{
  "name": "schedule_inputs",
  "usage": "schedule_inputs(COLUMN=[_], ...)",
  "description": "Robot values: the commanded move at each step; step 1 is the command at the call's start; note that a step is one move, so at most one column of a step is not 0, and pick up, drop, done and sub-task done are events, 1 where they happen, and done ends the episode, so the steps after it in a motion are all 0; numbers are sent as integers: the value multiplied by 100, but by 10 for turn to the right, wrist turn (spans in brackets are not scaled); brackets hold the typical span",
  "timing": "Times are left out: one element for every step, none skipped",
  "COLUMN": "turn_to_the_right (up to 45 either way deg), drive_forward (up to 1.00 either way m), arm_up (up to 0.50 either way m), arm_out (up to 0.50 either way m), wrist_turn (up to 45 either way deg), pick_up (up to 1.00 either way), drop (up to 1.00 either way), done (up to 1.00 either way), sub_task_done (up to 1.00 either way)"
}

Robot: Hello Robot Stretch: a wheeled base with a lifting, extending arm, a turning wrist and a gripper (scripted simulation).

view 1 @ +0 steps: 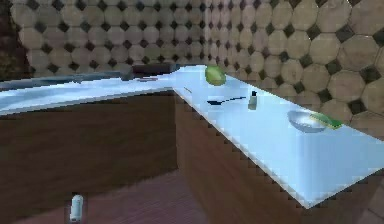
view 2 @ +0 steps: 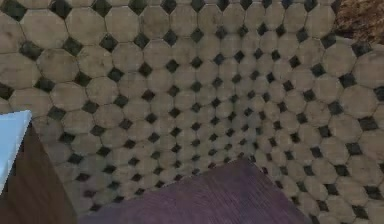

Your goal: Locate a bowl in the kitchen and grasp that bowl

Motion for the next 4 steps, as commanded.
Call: schedule_inputs(turn_to_the_right=[-450,-120,450,450], drive_forward=[0,0,0,0], arm_up=[0,0,0,0], arm_out=[0,0,0,0], wrist_turn=[0,0,0,0], pick_up=[0,0,0,0], drop=[0,0,0,0], done=[0,0,0,0], sub_task_done=[0,0,0,0])
